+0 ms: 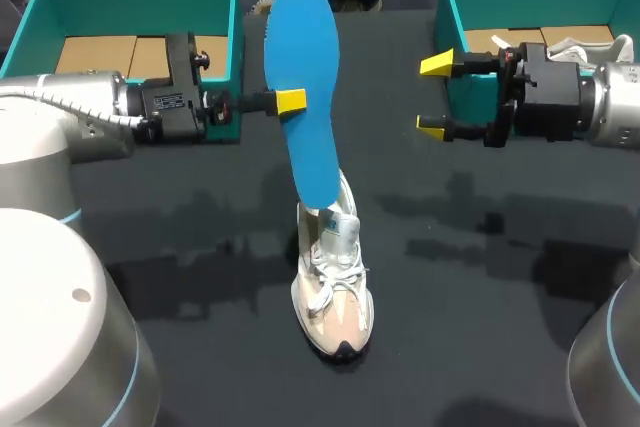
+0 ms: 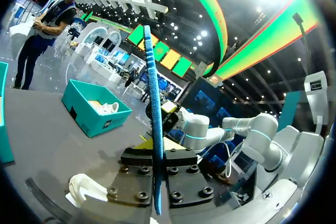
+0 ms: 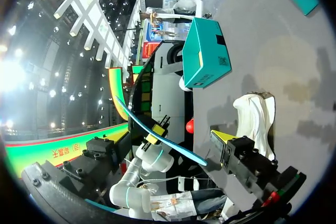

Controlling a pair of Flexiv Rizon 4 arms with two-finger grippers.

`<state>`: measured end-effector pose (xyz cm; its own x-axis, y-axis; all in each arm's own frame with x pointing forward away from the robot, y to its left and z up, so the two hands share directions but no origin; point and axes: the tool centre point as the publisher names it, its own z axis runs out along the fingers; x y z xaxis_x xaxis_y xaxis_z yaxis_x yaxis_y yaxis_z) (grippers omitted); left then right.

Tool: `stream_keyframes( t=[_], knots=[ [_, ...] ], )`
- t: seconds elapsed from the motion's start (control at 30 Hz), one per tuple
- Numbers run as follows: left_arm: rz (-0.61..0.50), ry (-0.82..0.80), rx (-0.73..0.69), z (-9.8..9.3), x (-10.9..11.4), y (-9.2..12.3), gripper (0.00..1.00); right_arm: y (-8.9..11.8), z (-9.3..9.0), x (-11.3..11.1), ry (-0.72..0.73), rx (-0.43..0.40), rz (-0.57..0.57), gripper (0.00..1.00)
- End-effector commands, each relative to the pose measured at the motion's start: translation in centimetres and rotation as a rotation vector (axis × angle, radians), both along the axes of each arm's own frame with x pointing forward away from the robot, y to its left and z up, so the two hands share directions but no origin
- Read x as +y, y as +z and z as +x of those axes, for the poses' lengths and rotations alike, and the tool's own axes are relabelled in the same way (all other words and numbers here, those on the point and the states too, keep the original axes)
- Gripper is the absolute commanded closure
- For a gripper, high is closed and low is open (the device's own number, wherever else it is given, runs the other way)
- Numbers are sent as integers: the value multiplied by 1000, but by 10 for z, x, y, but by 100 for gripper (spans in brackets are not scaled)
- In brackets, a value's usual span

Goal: Take the shoe out of the shoebox, open the shoe tongue, remove and reinsert the insole, then place the shoe into the shoebox

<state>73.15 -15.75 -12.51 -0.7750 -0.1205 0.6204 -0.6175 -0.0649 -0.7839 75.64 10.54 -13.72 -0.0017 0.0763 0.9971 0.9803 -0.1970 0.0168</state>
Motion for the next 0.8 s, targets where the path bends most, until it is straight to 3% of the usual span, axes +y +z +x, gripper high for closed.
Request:
stream_keyframes(
  t=[0.03,0.4,0.8],
  knots=[
    [-17,-86,384,9,-1,-5,100,0,-1,1,0,2,-4,0],
    [-17,-119,583,17,-6,-26,100,0,-1,1,0,2,-4,0],
    [-38,-127,657,18,-8,-42,100,0,-1,1,0,2,-4,0]
  ],
)
